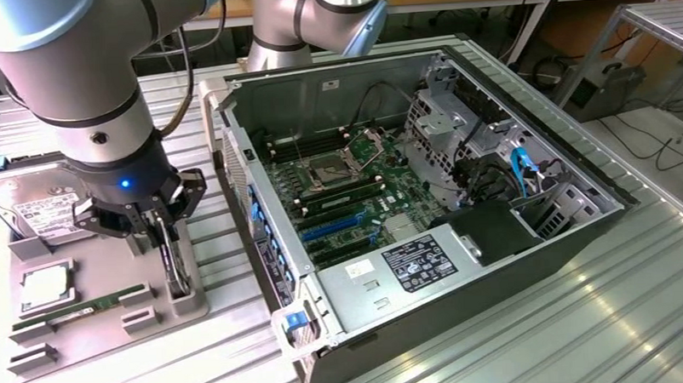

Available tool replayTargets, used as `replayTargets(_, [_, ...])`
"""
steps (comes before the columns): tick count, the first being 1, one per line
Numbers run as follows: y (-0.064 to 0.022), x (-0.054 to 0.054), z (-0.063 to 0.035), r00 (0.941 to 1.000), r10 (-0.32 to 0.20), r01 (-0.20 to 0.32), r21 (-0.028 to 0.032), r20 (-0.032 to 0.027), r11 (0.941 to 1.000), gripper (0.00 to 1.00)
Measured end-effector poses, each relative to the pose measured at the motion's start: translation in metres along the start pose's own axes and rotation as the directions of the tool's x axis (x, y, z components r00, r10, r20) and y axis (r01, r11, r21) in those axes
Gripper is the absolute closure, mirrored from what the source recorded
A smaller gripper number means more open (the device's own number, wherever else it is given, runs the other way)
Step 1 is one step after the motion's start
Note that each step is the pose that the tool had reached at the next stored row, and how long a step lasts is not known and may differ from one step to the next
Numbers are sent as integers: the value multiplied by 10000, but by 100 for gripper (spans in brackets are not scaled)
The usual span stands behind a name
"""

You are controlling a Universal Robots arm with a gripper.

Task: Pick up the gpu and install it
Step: 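Pick up the gpu and move the gpu toward the slot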

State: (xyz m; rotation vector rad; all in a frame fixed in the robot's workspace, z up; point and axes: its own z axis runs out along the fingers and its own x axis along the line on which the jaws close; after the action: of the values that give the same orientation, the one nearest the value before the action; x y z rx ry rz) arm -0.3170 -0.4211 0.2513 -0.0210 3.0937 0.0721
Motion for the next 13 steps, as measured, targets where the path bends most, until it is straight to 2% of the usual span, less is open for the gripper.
replayTargets(3, [2,-5,-61,10000,-1,1,-1,1,10000,74])
replayTargets(7, [5,-19,-198,10000,-1,1,-1,0,10000,74])
replayTargets(10, [4,-33,-336,10000,0,0,0,0,10000,74])
replayTargets(13, [-7,-58,-540,10000,0,0,-3,-1,10000,74])
